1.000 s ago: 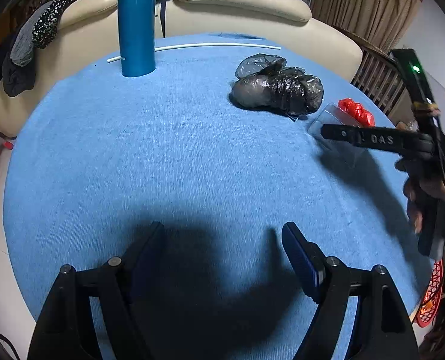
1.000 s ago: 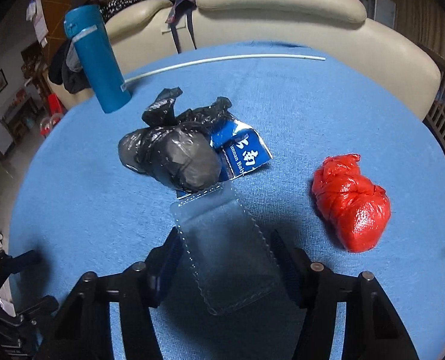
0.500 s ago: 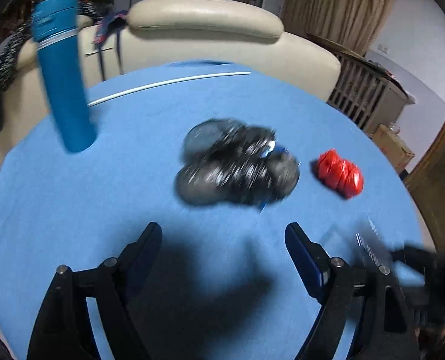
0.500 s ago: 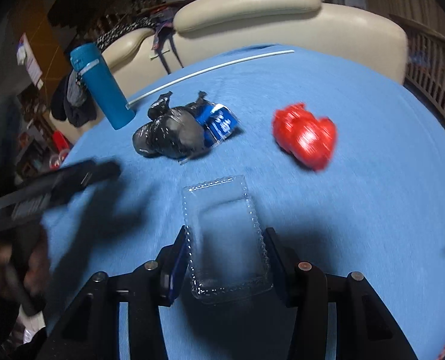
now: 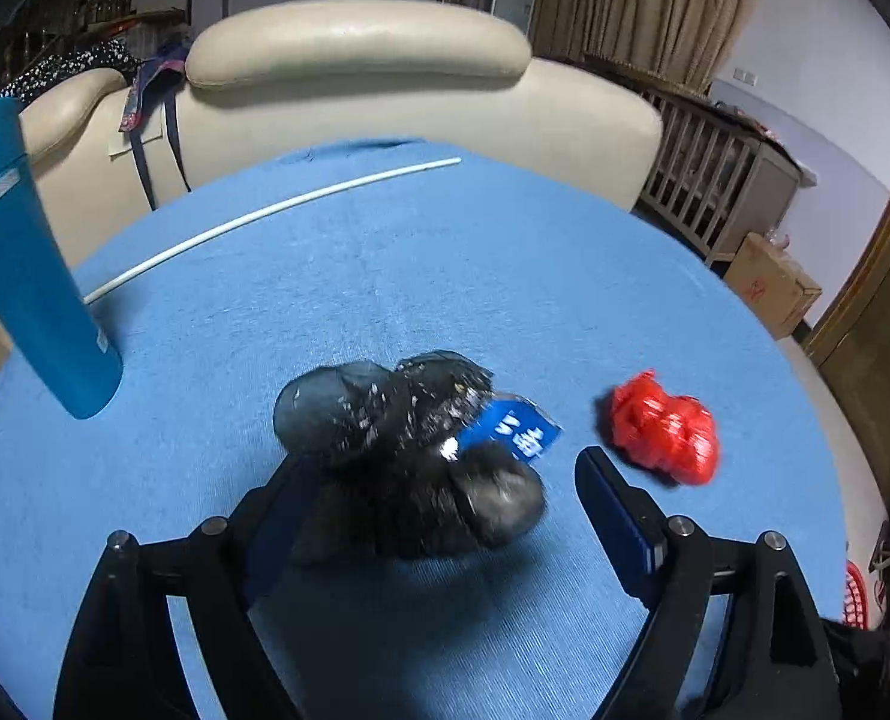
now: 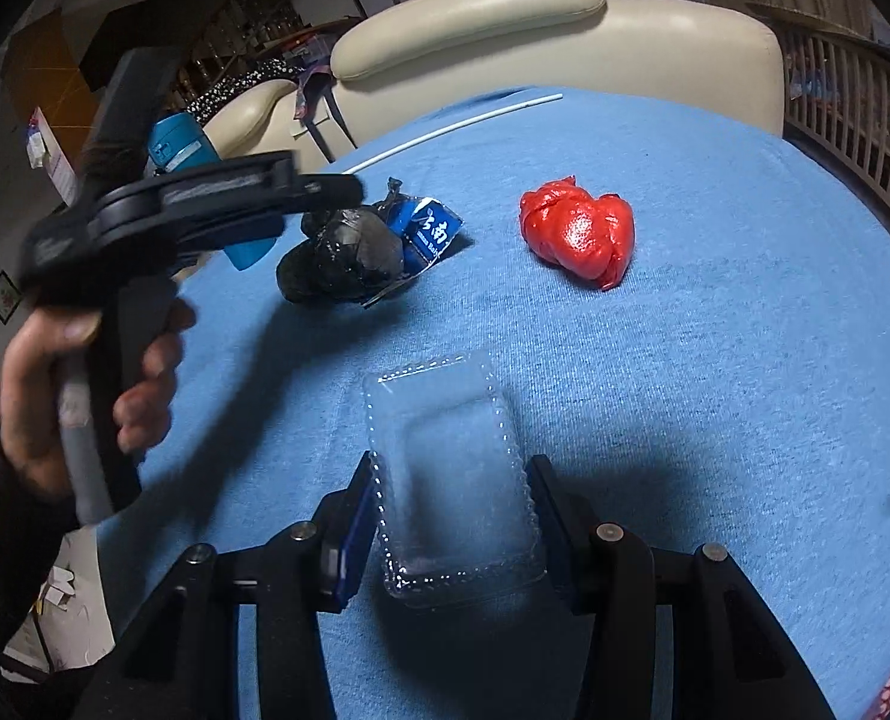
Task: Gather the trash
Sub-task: 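Grasp the black plastic bags with the left tool and lift them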
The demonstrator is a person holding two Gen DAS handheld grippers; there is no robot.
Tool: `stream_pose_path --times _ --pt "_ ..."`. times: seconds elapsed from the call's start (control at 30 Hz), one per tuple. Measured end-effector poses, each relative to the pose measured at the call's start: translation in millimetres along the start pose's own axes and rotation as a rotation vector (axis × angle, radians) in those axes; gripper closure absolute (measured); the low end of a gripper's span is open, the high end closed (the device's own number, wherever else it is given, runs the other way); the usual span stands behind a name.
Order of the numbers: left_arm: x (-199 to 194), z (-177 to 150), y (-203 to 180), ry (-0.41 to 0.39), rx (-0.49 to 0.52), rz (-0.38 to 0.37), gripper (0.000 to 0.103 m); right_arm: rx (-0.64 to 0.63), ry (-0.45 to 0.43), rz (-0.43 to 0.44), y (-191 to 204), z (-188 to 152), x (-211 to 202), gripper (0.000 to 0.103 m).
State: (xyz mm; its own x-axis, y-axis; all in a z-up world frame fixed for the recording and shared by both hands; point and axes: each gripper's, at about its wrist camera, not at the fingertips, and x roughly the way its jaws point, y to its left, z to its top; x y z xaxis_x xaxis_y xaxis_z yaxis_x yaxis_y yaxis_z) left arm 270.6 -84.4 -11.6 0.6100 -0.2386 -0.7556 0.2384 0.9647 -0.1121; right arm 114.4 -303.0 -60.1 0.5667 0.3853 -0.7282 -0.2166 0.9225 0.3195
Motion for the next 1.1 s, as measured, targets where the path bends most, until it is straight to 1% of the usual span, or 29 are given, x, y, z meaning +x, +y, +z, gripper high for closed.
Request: stream_pose_path --times 0.07,0.1,0.13,0.17,0.2,0.23,0.3,0.37,0.43,0.47,0.5,0.6,0.7,0.73,0.77,0.8,0.83,0.87,0.9,0.97,1.1 --pt "20.5 0.4 2.4 0.065 -0.006 0.049 0.015 0.008 -0.001 0.001 -0.2 0.1 -0.4 0.052" --pt "29.7 -1.3 5.2 0.105 -0.017 0.059 0.015 0.012 -0.001 0.001 -0.2 -0.6 -1.0 0.052" --pt "37.2 -4.8 8.3 0.127 -0.033 0.045 0.015 0.017 -0.001 0.003 -0.4 -0.6 -1.4 0.052" --pt "36.8 -7.1 9.1 0.109 -0.031 0.039 0.015 0.019 0.000 0.004 -0.5 -0.4 -1.3 0.052" --pt "34.3 -9.8 9.0 0.092 -0.019 0.043 0.023 0.020 -0.001 0.005 -0.6 -0.4 -1.3 0.052" --pt "32.4 -11.4 8.9 0.088 -0.012 0.042 0.026 0.021 -0.001 0.005 -0.6 -0.7 -1.8 0.052" --pt "24.7 -13.1 11.2 0.076 -0.008 0.029 0.045 0.023 -0.002 0.005 -1.0 -1.4 -2.5 0.052" --pt "14.8 -14.9 14.5 0.068 -0.010 0.018 0.055 0.030 -0.004 0.004 -1.1 -0.6 -2.8 0.052" --pt "8.7 -17.9 19.9 0.069 -0.024 0.013 0.059 0.036 -0.012 0.007 0.5 -0.3 -5.4 0.052" --pt "6.4 -20.2 21.8 0.067 -0.030 0.015 0.072 0.036 -0.015 0.007 1.6 -0.2 -6.7 0.052" --pt "3.8 -24.6 25.1 0.064 -0.033 0.029 0.088 0.035 -0.019 0.007 3.3 0.0 -8.4 0.052" --pt "-7.6 -31.6 39.5 0.072 -0.084 -0.004 0.088 0.029 -0.037 0.007 9.8 -0.2 -16.8 0.052" --pt "-19.5 -40.8 47.1 0.066 -0.100 0.012 0.087 0.022 -0.049 0.006 15.4 -1.8 -23.9 0.052" --pt "-24.9 -44.3 50.3 0.064 -0.115 0.004 0.087 0.020 -0.053 0.005 17.7 -2.3 -26.4 0.052" --pt "-30.4 -48.4 53.1 0.055 -0.129 -0.012 0.079 0.021 -0.058 0.004 19.8 -2.7 -29.0 0.052" --pt "-34.6 -51.6 54.6 0.049 -0.137 -0.021 0.063 0.021 -0.060 0.005 20.4 -3.5 -30.4 0.052" --pt "-40.2 -55.7 55.7 0.038 -0.142 -0.012 0.054 0.022 -0.063 0.007 22.2 -4.2 -32.5 0.052" --pt "-43.5 -57.8 56.2 0.026 -0.144 0.003 0.037 0.021 -0.065 0.006 24.1 -5.1 -34.3 0.052" --pt "-46.4 -60.0 57.7 0.016 -0.146 0.022 0.027 0.020 -0.065 0.006 25.4 -6.3 -35.7 0.052" --pt "-48.4 -61.8 62.7 0.015 -0.163 0.043 0.024 0.018 -0.066 0.005 27.2 -8.4 -37.3 0.052" --pt "-51.0 -64.1 70.5 0.034 -0.254 0.007 0.023 0.029 -0.065 0.009 26.1 -10.8 -37.4 0.052"
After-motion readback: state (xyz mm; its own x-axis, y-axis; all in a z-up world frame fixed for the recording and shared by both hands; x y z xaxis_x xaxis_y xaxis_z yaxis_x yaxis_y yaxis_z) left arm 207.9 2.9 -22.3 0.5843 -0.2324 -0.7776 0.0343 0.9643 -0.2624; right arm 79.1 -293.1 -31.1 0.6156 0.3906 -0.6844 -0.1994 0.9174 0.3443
